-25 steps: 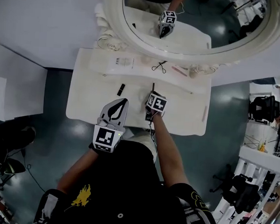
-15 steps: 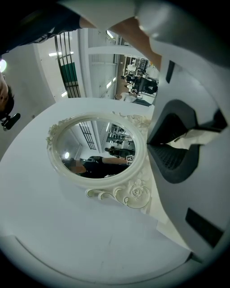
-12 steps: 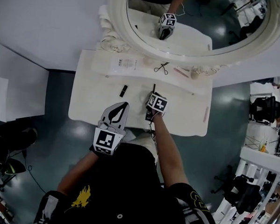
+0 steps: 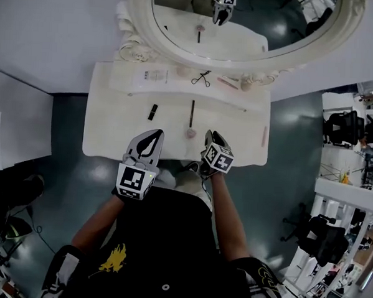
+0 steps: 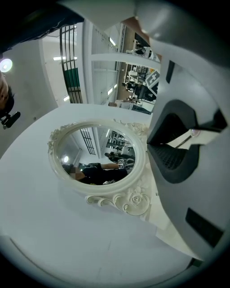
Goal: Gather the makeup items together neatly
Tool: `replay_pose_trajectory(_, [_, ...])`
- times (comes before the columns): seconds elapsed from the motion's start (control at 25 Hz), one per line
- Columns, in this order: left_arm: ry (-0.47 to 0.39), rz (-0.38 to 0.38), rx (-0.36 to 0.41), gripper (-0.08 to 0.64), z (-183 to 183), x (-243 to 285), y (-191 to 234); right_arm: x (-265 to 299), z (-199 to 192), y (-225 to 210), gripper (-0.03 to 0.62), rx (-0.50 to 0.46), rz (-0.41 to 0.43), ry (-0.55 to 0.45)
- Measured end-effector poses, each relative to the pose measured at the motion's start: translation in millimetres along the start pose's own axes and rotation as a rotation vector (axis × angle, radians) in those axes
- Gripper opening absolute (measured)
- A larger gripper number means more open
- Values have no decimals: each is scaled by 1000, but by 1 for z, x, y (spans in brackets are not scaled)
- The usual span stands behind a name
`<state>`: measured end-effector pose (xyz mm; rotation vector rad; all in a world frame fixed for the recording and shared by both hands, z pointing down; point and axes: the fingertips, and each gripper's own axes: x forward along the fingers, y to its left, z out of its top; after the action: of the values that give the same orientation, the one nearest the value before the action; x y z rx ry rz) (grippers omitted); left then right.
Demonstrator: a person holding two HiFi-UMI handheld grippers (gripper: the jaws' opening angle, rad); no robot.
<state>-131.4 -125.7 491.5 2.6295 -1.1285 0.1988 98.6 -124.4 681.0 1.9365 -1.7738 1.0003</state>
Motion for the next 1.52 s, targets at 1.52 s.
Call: replay_pose_trajectory(1.52, [106,-27,19,12,0,175,-219,8,14,-407,84,44,-219,196])
